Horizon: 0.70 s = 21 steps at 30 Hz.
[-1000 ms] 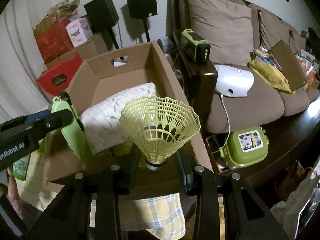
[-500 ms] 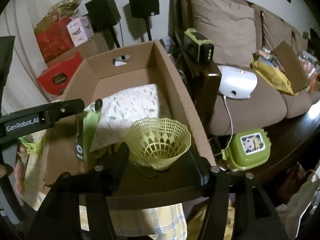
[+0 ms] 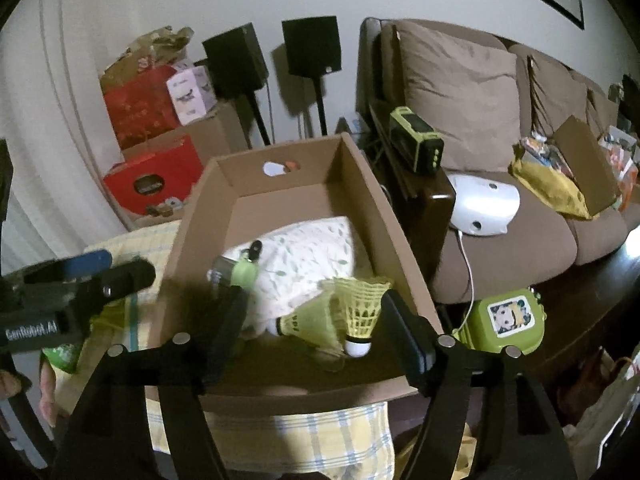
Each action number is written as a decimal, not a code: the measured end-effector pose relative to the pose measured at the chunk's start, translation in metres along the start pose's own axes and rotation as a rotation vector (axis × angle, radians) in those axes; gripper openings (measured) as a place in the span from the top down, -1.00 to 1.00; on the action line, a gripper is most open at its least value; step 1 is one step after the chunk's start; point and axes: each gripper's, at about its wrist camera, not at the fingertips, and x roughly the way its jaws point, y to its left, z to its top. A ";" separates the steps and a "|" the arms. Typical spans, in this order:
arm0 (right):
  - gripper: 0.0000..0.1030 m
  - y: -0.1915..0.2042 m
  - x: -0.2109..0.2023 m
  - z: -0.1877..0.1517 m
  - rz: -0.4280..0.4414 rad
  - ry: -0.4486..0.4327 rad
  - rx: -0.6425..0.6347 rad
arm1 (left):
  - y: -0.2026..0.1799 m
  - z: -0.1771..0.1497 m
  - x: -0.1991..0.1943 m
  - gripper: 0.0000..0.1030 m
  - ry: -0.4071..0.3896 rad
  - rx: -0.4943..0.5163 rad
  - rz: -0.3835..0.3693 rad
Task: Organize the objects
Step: 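Lower the container and shuttlecock into the cardboard box and open both grippers, then reach the left gripper toward the large green can on the table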
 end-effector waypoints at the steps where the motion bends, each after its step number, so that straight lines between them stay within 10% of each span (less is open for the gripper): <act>1: -0.46 0.002 -0.002 0.001 0.004 -0.004 0.002 | 0.003 -0.003 -0.003 -0.74 -0.001 -0.007 -0.001; 21: -0.99 0.056 -0.029 -0.001 0.048 -0.031 -0.084 | 0.064 -0.038 -0.052 -1.00 -0.036 -0.103 0.040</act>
